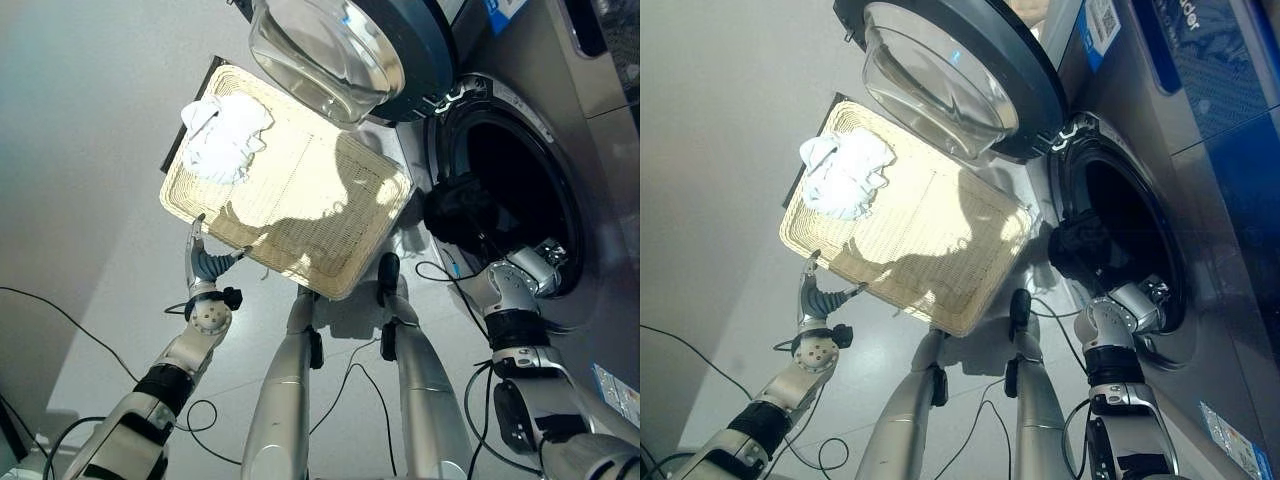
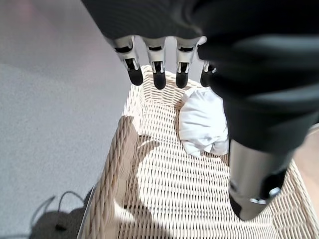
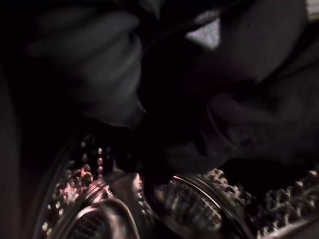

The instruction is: Put the clothes into the washing machine.

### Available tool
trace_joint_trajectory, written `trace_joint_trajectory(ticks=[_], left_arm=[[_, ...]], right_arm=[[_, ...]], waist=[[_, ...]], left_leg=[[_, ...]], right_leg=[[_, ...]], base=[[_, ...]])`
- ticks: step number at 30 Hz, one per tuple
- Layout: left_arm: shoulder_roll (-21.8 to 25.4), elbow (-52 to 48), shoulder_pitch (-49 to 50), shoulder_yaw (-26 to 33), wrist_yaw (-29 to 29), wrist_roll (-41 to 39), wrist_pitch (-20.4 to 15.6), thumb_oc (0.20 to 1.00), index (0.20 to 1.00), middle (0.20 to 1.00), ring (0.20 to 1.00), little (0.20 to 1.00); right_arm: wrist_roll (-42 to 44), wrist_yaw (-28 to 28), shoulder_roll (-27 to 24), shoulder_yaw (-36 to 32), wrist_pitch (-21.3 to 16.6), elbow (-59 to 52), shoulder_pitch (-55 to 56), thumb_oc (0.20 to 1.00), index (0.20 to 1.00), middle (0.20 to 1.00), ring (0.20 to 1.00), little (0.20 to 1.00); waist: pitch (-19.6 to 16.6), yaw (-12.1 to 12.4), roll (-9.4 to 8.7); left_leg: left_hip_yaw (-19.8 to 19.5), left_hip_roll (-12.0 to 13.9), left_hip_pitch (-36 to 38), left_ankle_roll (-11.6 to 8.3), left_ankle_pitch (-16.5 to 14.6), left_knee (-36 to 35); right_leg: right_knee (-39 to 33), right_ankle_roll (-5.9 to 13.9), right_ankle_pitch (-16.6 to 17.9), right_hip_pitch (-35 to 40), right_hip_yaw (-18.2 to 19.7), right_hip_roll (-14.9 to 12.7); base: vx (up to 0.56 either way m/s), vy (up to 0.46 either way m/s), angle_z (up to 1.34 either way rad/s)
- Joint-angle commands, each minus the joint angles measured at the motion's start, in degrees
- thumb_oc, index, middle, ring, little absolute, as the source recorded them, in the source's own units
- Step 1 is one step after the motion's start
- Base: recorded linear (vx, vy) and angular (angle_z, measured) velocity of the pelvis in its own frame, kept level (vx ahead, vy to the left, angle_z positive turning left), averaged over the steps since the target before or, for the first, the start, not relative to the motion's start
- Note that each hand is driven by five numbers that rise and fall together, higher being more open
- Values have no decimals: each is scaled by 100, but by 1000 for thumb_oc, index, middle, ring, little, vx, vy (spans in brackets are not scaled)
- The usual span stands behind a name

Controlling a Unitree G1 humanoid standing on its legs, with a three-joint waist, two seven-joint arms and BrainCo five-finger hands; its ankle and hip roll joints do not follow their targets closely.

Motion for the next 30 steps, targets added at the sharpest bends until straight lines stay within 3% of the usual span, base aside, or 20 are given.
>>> trace_joint_trajectory(ticks=[1, 2, 4, 5, 6, 9, 11, 12, 13, 14, 16, 18, 20, 21, 24, 25, 27, 28, 30], left_arm=[[-161, 201, -63, 191, -154, -148, -102, 1000, 1000, 1000, 1000, 1000], [-185, 215, -67, 177, -193, -135, -99, 1000, 1000, 1000, 1000, 1000], [-239, 169, -59, 80, -266, -129, -45, 1000, 1000, 1000, 1000, 1000], [-285, 142, -71, 34, -300, -121, 16, 1000, 1000, 1000, 1000, 1000], [-302, 108, -79, 20, -334, -108, 74, 1000, 1000, 1000, 1000, 1000], [-309, 52, -108, -70, -361, -159, 165, 1000, 1000, 1000, 1000, 1000], [-337, -48, -159, -210, -381, -205, 295, 1000, 1000, 1000, 1000, 1000], [-325, -61, -170, -236, -377, -220, 309, 1000, 1000, 1000, 1000, 1000], [-314, -86, -161, -296, -362, -292, 325, 1000, 1000, 1000, 1000, 1000], [-279, -116, -215, -301, -379, -314, 360, 1000, 1000, 1000, 1000, 1000], [-266, -134, -262, -359, -375, -357, 398, 1000, 1000, 1000, 1000, 1000], [-228, -178, -303, -411, -382, -387, 475, 1000, 1000, 1000, 1000, 1000], [-219, -234, -292, -449, -373, -393, 502, 1000, 1000, 1000, 1000, 1000], [-220, -278, -265, -460, -371, -365, 519, 1000, 1000, 1000, 1000, 1000], [-212, -282, -258, -460, -370, -370, 518, 1000, 1000, 1000, 1000, 1000], [-196, -326, -264, -473, -370, -415, 535, 1000, 1000, 1000, 1000, 1000], [-199, -325, -285, -428, -416, -404, 563, 1000, 1000, 1000, 1000, 1000], [-179, -296, -291, -412, -448, -409, 543, 1000, 1000, 1000, 1000, 1000], [-179, -296, -291, -412, -448, -409, 543, 1000, 1000, 1000, 1000, 1000]], right_arm=[[399, 825, -1527, -1452, -1844, -955, 336, 200, 200, 200, 200, 200], [668, 1203, -1503, -1442, -1679, -845, 282, 200, 200, 200, 200, 200], [668, 1216, -1425, -1280, -1588, -895, 106, 200, 200, 200, 200, 200], [668, 1264, -1330, -1184, -1257, -890, 25, 583, 583, 583, 583, 583], [668, 1231, -1327, -1068, -1181, -779, -49, 1000, 1000, 1000, 1000, 1000], [668, 1222, -1262, -902, -929, -639, -192, 1000, 1000, 1000, 1000, 1000], [668, 1103, -1392, -550, 393, 134, -340, 1000, 1000, 1000, 1000, 1000], [579, 1071, -1433, -473, 693, 301, -342, 1000, 1000, 1000, 1000, 1000], [-80, 801, -1563, -341, 1201, 632, -379, 1000, 1000, 1000, 1000, 1000], [-623, 368, -1662, -219, 1415, 810, -481, 1000, 1000, 1000, 1000, 1000], [-1299, 265, -1698, -105, 1530, 1012, -584, 1000, 1000, 1000, 1000, 1000], [-1736, 591, -1764, 24, 1626, 1210, -635, 1000, 1000, 1000, 1000, 1000], [-2120, 764, -1802, 101, 1316, 1204, -631, 1000, 1000, 1000, 1000, 1000], [-2379, 883, -1782, 114, 879, 1073, -638, 1000, 1000, 1000, 1000, 1000], [-2451, 938, -1766, 99, 792, 1036, -627, 1000, 1000, 1000, 1000, 1000], [-2484, 1578, -1624, 48, 557, 839, -551, 1000, 1000, 1000, 1000, 1000], [-1982, 2404, -1512, 1, 715, 696, -483, 1000, 1000, 1000, 1000, 1000], [-1396, 3111, -1468, -30, 928, 671, -431, 1000, 1000, 1000, 1000, 1000], [-1396, 3111, -1468, -30, 928, 671, -431, 1000, 1000, 1000, 1000, 1000]], waist=[[-147, -522, -40], [-147, -508, -24], [-147, -466, 31], [-147, -454, 70], [-147, -429, 92], [-147, -407, 130], [-147, -357, 168], [-147, -351, 167], [-147, -336, 183], [-147, -315, 180], [-147, -291, 190], [-147, -264, 175], [-147, -248, 172], [-147, -239, 184], [-147, -241, 188], [-147, -241, 207], [-147, -247, 219], [-147, -256, 216], [-147, -256, 216]], left_leg=[[44, -415, 61, -15, -758, 696], [28, -425, 60, -7, -756, 696], [7, -454, 77, 4, -750, 705], [-8, -467, 88, 7, -743, 707], [-18, -482, 98, 19, -744, 700], [-32, -498, 74, 28, -731, 702], [-65, -524, 18, 37, -693, 676], [-72, -527, 7, 40, -689, 674], [-91, -538, 51, 42, -723, 653], [-88, -542, -26, 50, -659, 632], [-99, -543, -84, 50, -627, 609], [-102, -548, -135, 40, -606, 593], [-108, -555, -161, 41, -595, 582], [-108, -553, -174, 43, -599, 578], [-111, -554, -177, 43, -605, 581], [-112, -558, -210, 41, -599, 574], [-106, -553, -224, 39, -602, 567], [-100, -550, -240, 34, -597, 569], [-100, -550, -240, 34, -597, 569]], right_leg=[[-548, 496, 442, 429, -114, 128], [-556, 488, 442, 442, -117, 122], [-551, 474, 439, 466, -118, 114], [-548, 463, 437, 480, -124, 105], [-559, 456, 431, 496, -130, 102], [-559, 445, 435, 475, -135, 102], [-572, 432, 444, 441, -154, 110], [-570, 431, 443, 432, -155, 116], [-568, 442, 399, 472, -162, 117], [-592, 430, 461, 399, -171, 120], [-595, 437, 487, 344, -185, 127], [-622, 443, 512, 306, -217, 122], [-643, 449, 536, 280, -237, 114], [-646, 457, 526, 270, -247, 113], [-639, 461, 518, 265, -247, 115], [-625, 476, 519, 219, -239, 123], [-618, 493, 509, 200, -229, 115], [-614, 497, 516, 178, -227, 114], [-614, 497, 516, 178, -227, 114]], base=[[53, -53, -3], [47, -62, -1], [50, -57, 1], [53, -45, -1], [48, -41, -3], [21, -25, -2], [25, -39, 2], [34, -27, 6], [1, -26, 7], [0, -21, 6], [-3, -13, -2], [-5, -36, -6], [0, -12, -2], [0, 0, 0], [0, 0, 0], [0, 0, 0], [0, 0, 0], [0, 0, 0], [0, 0, 0]])
